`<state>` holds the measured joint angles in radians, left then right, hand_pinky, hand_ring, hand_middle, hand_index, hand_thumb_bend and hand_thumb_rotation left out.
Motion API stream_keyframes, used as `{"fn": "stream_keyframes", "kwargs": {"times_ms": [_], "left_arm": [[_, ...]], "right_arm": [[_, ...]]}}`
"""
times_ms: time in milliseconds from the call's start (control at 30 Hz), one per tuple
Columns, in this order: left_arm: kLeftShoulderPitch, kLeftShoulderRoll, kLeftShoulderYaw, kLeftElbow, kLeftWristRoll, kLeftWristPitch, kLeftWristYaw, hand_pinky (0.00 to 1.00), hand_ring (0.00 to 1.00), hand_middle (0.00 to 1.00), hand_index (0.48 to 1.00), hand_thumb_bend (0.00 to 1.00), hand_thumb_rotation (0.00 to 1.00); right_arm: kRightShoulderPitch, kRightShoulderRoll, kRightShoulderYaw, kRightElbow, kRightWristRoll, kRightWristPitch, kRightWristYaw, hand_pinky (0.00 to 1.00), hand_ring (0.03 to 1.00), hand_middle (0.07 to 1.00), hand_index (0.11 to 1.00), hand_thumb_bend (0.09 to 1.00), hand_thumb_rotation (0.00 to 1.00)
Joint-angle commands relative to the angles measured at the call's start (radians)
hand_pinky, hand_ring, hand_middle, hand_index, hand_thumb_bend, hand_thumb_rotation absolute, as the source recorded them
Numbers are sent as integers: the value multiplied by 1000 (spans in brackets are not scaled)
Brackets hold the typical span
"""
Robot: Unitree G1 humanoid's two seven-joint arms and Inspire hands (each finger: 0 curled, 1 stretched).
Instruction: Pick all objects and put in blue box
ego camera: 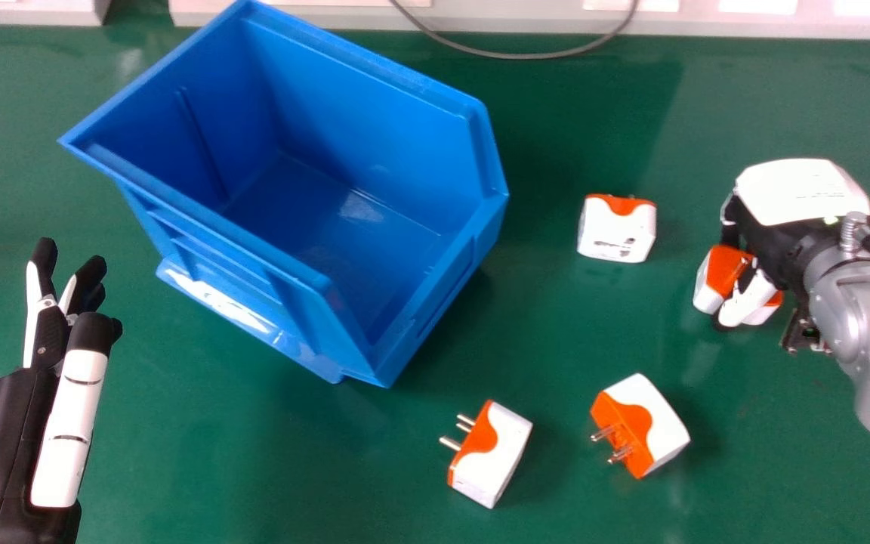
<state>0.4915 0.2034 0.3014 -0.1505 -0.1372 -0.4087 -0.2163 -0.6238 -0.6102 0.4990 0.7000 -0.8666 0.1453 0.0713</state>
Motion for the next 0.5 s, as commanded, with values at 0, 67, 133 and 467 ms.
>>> {"fn": "stream_keyframes", "kwargs": {"times_ms": [0,67,133,467], "left_arm": [[0,3,7,-12,-2,-25,-2,933,984,979,984,660,1000],[-1,4,8,-8,-2,-27,-3,933,984,979,984,662,1000],[1,3,8,-14,-1,-24,-1,933,984,979,984,663,1000],[6,5,8,-22,2,-21,-2,934,984,980,985,664,1000]], "right_arm": [[23,-23,-22,2,12,4,-14,94,146,391,490,520,36],[30,-21,-30,0,19,1,-23,91,144,430,489,522,18],[42,-20,-42,-14,27,7,-25,89,142,453,489,522,7],[85,-45,-71,-95,33,42,-12,291,389,502,478,513,0]]}}
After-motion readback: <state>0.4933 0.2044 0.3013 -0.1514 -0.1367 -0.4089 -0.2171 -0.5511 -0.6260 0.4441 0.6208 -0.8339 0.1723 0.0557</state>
